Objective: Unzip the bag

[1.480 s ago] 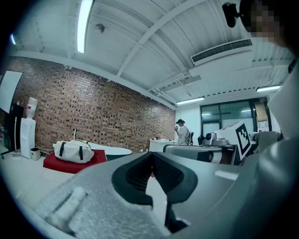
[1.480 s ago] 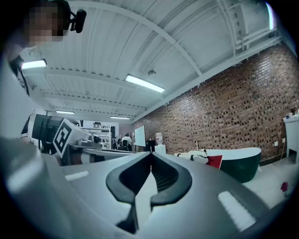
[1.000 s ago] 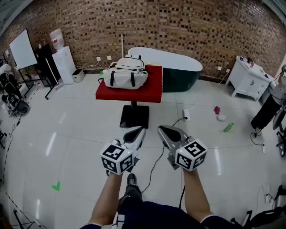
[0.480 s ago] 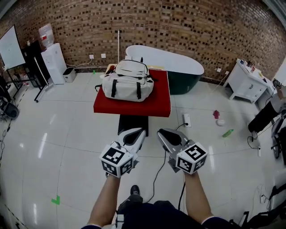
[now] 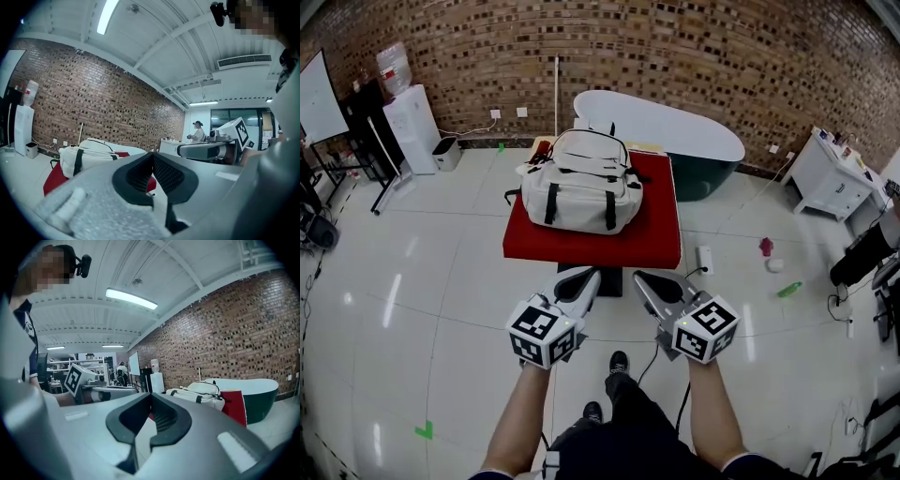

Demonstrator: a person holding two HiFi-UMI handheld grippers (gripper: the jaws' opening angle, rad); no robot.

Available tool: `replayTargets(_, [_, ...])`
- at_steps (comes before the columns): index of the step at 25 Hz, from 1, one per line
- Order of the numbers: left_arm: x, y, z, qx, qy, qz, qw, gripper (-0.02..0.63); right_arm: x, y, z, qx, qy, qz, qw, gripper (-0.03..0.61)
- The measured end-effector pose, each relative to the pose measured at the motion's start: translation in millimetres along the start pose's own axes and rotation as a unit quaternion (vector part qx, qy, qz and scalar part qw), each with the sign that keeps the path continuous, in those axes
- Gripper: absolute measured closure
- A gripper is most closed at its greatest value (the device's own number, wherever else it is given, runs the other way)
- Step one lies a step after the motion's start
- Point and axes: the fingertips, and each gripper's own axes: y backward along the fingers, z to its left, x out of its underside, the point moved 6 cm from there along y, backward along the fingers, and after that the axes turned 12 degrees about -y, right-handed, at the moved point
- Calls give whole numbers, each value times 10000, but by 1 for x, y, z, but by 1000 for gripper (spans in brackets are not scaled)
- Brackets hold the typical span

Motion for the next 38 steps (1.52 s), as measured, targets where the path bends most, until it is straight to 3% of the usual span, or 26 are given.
replayTargets(15, [-10, -113, 159, -799, -137, 435, 9958, 612, -73, -163, -136, -1017, -7, 3, 9948, 572])
replayTargets(21, [-10, -131, 211, -1097, -172, 682, 9915, 612, -95, -218, -164, -1309, 102, 127, 9913, 572])
replayTargets(29, [9, -159, 296, -1083, -233, 923, 9895, 612, -111, -286, -200, -1249, 323, 231, 9914, 572])
replayTargets(35, [23, -167, 368, -834, -314, 1020, 9908, 612, -118, -353, -204, -810, 671, 595, 9927, 572])
replayTargets(38, [36, -167, 396, -637, -172, 1038, 9924, 612, -116, -374, -198, -582, 727, 747, 9928, 572])
